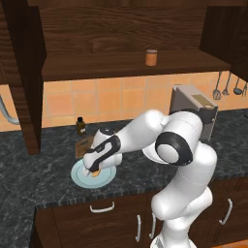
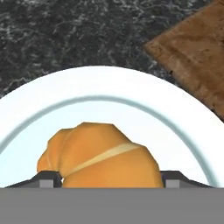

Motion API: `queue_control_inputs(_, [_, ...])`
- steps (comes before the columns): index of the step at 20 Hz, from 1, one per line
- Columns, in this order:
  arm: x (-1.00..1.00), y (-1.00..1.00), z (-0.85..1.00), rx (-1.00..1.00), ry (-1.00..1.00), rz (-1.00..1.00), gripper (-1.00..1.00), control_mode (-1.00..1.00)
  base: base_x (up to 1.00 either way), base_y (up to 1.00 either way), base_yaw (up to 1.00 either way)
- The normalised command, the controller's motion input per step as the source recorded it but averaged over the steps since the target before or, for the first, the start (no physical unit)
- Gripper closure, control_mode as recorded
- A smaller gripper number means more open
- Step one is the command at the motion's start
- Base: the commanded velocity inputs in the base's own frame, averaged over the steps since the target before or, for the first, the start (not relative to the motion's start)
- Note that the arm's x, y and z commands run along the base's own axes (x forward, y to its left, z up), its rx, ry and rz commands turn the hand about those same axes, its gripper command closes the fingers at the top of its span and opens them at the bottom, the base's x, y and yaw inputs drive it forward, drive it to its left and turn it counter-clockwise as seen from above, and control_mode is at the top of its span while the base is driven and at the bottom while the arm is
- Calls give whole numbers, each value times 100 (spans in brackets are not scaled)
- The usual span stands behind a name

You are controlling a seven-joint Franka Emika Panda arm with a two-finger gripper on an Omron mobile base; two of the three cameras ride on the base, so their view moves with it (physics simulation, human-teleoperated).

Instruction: From the different types of pastries on the counter, select a croissant and place it on the cutting board. Then retrieve a jar of jam from the cabinet and place it alongside the croissant on the cutting board.

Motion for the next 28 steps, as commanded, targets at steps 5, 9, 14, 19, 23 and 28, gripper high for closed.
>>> queue_control_inputs(5, [0,-3,22,-7,6,-4,100,-100,0,0,0])
queue_control_inputs(9, [0,-15,32,-7,9,-11,100,-100,0,0,0])
queue_control_inputs(14, [15,-11,25,-1,4,-10,100,-100,0,0,0])
queue_control_inputs(19, [43,-4,9,0,-2,-15,100,-100,0,0,0])
queue_control_inputs(23, [61,0,1,4,-12,-26,100,-100,0,0,0])
queue_control_inputs(28, [59,0,6,11,-19,-33,100,-100,0,0,0])
